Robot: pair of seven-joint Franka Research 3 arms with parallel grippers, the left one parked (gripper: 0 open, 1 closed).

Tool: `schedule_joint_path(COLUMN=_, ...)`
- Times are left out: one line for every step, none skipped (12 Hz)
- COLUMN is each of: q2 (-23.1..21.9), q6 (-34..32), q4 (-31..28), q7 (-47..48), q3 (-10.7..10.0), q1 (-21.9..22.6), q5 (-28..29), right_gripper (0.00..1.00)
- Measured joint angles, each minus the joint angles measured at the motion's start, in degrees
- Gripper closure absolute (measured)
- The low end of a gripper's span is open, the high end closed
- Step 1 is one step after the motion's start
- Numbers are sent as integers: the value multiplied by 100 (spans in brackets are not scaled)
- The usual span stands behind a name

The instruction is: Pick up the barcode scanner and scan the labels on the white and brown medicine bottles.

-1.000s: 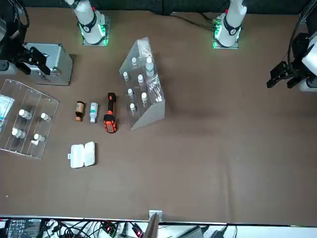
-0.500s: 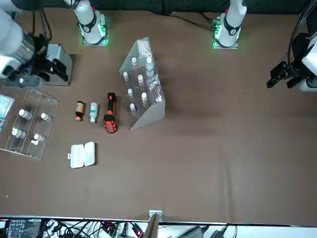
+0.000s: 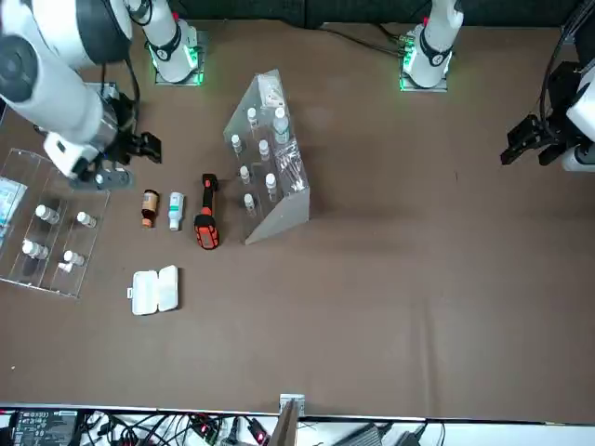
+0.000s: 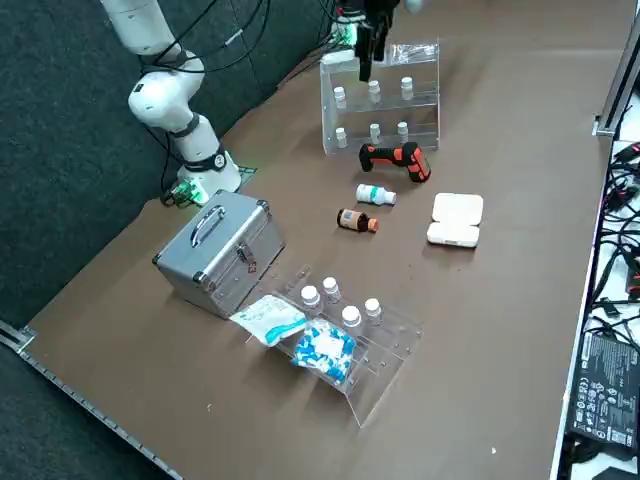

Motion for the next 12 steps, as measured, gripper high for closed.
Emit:
schedule_joint_path(q2=87, q6=182, q4=-103, q7=1, q3=0, q1=21, q5=69, right_gripper=0)
schedule_joint_path(q2=153, q6=391, q4=-240, q7=1, q3=0, q1=32, q5=137, right_gripper=0)
schedule_joint_path(q2=205, q6=600, q4=-399, q7=1, q3=-1, q1=40, q5=173, right_gripper=0)
schedule_joint_path(q2=234, q6=786, q4=-564, q7=1, q3=-1, q1=57, q5=187, right_gripper=0)
schedule_joint_path(q2=253, q6=959, q4=-716, q7=1, q3=0, q1=84, q5=195, right_gripper=0)
schedule_joint_path(q2=273, q6=1087, q4=-838, q7=3, q3=0, q1=114, q5=197, right_gripper=0)
schedule_joint_path(q2=298, q6=1180, q4=-930, q7=5, q3=0, q1=141, q5=198, right_gripper=0)
schedule_joint_path(q2=320, q6=1282, q4=-1011, q7=7, q3=-1, q1=170, q5=199, right_gripper=0)
schedule_joint_path(q2=344, q6=1396, q4=-1081, q7=11, q3=0, q1=206, q5=203, right_gripper=0)
schedule_joint_path(q2=412, q6=1636, q4=-1229, q7=75, q3=0, q1=292, q5=208, right_gripper=0)
schedule_joint_path(q2=473, q6=1757, q4=-1297, q7=138, q3=0, q1=344, q5=209, right_gripper=0)
schedule_joint_path(q2=550, q6=1924, q4=-1370, q7=181, q3=1, q1=412, q5=210, right_gripper=0)
